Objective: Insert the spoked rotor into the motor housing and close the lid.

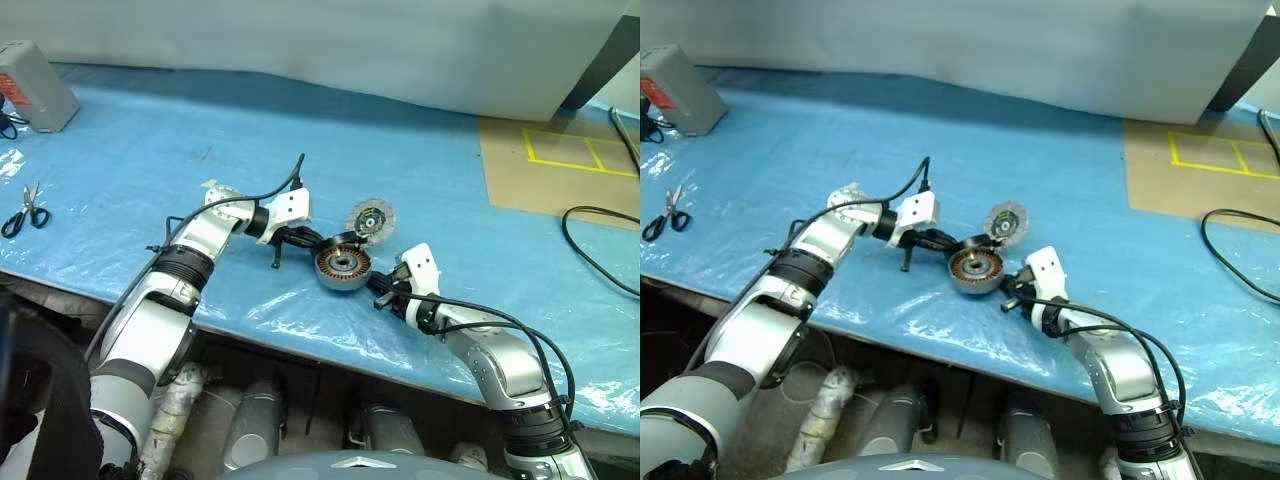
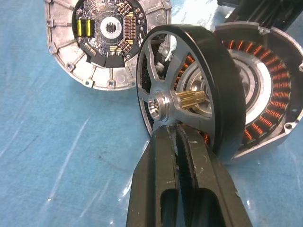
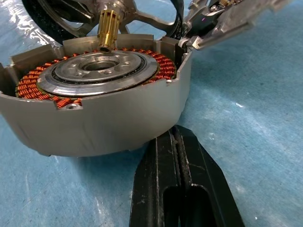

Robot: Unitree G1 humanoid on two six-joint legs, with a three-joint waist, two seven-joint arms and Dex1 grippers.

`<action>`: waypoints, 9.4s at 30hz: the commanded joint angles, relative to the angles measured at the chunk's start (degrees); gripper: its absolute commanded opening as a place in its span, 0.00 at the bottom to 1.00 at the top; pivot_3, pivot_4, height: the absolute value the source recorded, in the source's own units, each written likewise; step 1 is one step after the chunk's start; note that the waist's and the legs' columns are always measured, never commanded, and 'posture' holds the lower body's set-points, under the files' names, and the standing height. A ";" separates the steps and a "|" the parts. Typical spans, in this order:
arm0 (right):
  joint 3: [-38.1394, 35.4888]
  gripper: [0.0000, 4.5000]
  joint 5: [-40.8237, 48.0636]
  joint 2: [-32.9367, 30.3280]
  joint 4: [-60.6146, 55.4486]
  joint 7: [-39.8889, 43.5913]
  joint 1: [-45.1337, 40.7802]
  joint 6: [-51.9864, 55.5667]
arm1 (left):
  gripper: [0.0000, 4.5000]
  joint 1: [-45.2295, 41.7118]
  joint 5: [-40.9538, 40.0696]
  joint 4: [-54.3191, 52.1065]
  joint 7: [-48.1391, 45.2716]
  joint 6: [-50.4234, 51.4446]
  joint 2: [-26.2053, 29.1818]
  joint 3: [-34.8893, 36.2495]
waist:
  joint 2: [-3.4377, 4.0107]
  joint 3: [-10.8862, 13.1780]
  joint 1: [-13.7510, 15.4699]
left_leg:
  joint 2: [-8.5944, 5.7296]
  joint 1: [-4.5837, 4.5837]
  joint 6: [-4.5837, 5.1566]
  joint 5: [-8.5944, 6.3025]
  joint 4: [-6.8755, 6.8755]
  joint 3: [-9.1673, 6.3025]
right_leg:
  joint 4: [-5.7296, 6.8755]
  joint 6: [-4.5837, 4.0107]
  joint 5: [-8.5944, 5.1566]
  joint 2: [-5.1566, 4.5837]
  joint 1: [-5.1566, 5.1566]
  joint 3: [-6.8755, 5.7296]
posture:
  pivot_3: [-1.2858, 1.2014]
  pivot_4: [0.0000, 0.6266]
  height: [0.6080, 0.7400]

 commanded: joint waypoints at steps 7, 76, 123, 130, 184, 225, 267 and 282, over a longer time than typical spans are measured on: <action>-0.69 0.00 0.43 -0.09 -2.45 -0.17 -0.55 0.83 | 0.00 0.49 -2.69 -4.81 -1.23 1.60 0.07 2.28 | 0.00 0.00 -0.01 | 0.00 -0.01 -0.01 -0.01 -0.01 0.00 | -0.02 0.00 0.00 0.00 -0.01 0.00 | 0.52 0.24 1.00; -10.08 0.00 1.85 -12.49 -7.29 4.27 8.06 -3.20 | 0.00 2.17 10.82 -6.93 10.09 -35.83 0.10 -6.92 | 0.04 0.02 0.00 | -0.01 0.34 0.10 -0.09 -0.16 0.02 | -0.28 0.06 -0.02 0.00 0.42 -0.03 | 0.52 0.24 1.00; 4.04 0.00 3.81 -9.17 3.20 14.98 -12.83 -2.26 | 0.55 4.80 -19.42 -16.80 14.77 14.49 2.85 12.62 | 0.27 0.05 0.05 | -0.01 0.28 0.07 -0.04 -0.07 0.02 | -0.19 0.03 -0.01 0.00 0.40 -0.02 | 0.52 0.24 1.00; 11.89 0.00 -7.87 -14.65 11.49 17.37 -7.91 -11.80 | 0.55 3.29 -15.93 -9.24 18.67 11.45 1.05 13.01 | 0.22 -0.01 0.05 | -0.01 0.09 0.33 -0.03 0.09 0.02 | -0.18 0.03 -0.01 -0.01 0.28 -0.04 | 0.52 0.24 1.00; -17.88 0.00 25.28 -18.64 -25.32 3.30 3.58 10.92 | 0.55 1.68 -5.93 6.07 -8.34 2.79 -16.39 3.32 | 0.26 0.08 0.64 | 0.00 0.14 0.21 -0.17 -0.04 0.01 | -0.47 0.22 0.05 -0.05 0.41 -0.11 | 0.52 0.24 1.00; 7.65 0.91 -2.58 -15.43 -0.65 16.10 -7.27 -10.08 | 0.55 19.59 -21.58 -22.10 7.32 28.11 13.41 22.16 | 0.41 0.07 -0.18 | 0.01 -0.04 0.29 0.02 -0.04 0.06 | -0.18 0.13 0.04 -0.02 0.02 -0.05 | 0.52 0.24 1.00; 12.27 0.66 -14.51 -11.53 14.86 14.45 -6.49 -15.29 | 0.55 1.57 -20.92 -10.65 5.44 20.53 11.50 18.03 | -0.19 -0.27 -0.11 | 0.06 1.51 -0.16 0.04 -0.27 0.12 | -0.32 0.11 0.03 0.01 1.48 0.11 | 0.52 0.24 1.00; 9.98 0.66 -12.29 -11.33 12.73 14.12 -5.59 -14.13 | 0.43 8.48 -12.72 -10.85 0.30 12.72 -0.52 4.23 | -0.26 -0.28 0.12 | 0.06 1.89 -0.31 0.13 -0.66 0.17 | -0.47 0.53 -0.22 0.02 1.71 0.14 | 0.52 0.24 1.00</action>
